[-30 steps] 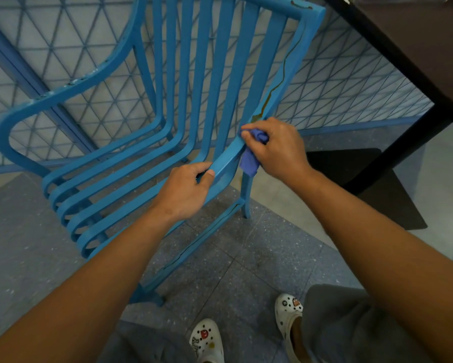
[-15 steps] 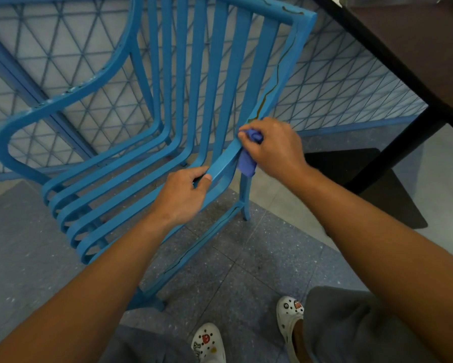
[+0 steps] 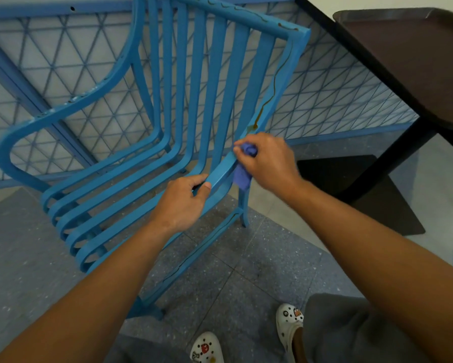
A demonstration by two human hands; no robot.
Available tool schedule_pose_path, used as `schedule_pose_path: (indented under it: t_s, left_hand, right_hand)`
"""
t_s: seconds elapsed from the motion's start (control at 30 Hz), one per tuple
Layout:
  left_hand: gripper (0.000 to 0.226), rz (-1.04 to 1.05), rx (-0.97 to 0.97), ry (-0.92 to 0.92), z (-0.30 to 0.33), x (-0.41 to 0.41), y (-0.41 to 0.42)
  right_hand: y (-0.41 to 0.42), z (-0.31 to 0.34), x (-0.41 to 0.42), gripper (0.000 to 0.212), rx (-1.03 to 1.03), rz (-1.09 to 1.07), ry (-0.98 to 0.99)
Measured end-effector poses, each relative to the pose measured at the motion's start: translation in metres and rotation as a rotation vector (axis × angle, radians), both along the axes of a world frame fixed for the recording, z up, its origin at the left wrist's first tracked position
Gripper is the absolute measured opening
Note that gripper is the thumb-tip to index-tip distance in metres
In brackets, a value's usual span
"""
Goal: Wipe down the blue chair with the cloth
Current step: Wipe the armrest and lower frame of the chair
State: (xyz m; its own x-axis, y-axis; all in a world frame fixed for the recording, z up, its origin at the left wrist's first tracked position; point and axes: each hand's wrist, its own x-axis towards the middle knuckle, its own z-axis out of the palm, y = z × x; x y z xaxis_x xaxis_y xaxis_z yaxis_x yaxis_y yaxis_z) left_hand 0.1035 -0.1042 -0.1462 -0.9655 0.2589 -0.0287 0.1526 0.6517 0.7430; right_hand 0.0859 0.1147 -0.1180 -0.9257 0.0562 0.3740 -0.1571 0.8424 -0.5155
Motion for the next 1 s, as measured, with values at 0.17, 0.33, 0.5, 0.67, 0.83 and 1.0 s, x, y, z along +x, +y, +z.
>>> schedule_pose_path:
  t_s: [0.17,0.33,0.5,0.67,0.83,1.0]
  left_hand:
    - [0.036,-0.012,-0.017,0.007,0.001,-0.001,0.001]
    - [0.039,-0.013,-0.015,-0.107,0.004,-0.014,0.016]
    - [0.044,0.023,0.122,-0.133,0.010,-0.031,0.042]
    - [0.057,-0.068,0.058,-0.152,0.008,-0.041,0.042]
    - [0.057,-0.122,0.086,-0.186,0.007,-0.045,0.039]
    - [0.060,-0.129,0.070,-0.155,0.009,-0.045,0.039]
  right_hand:
    - [0.023,0.023,-0.020,0.019,-0.134,-0.125,0.087]
    - [-0.005,-0.004,0.010,0.022,-0.120,-0.024,-0.001]
    - [0.007,0.004,0.002,0.023,-0.003,0.009,-0.022]
    - [0.040,0.041,-0.026,0.021,-0.098,-0.124,0.085]
    - [0.022,0.020,-0.012,0.022,-0.091,-0.044,0.034]
    - [0.016,0.008,-0.002,0.023,0.034,0.075,-0.019]
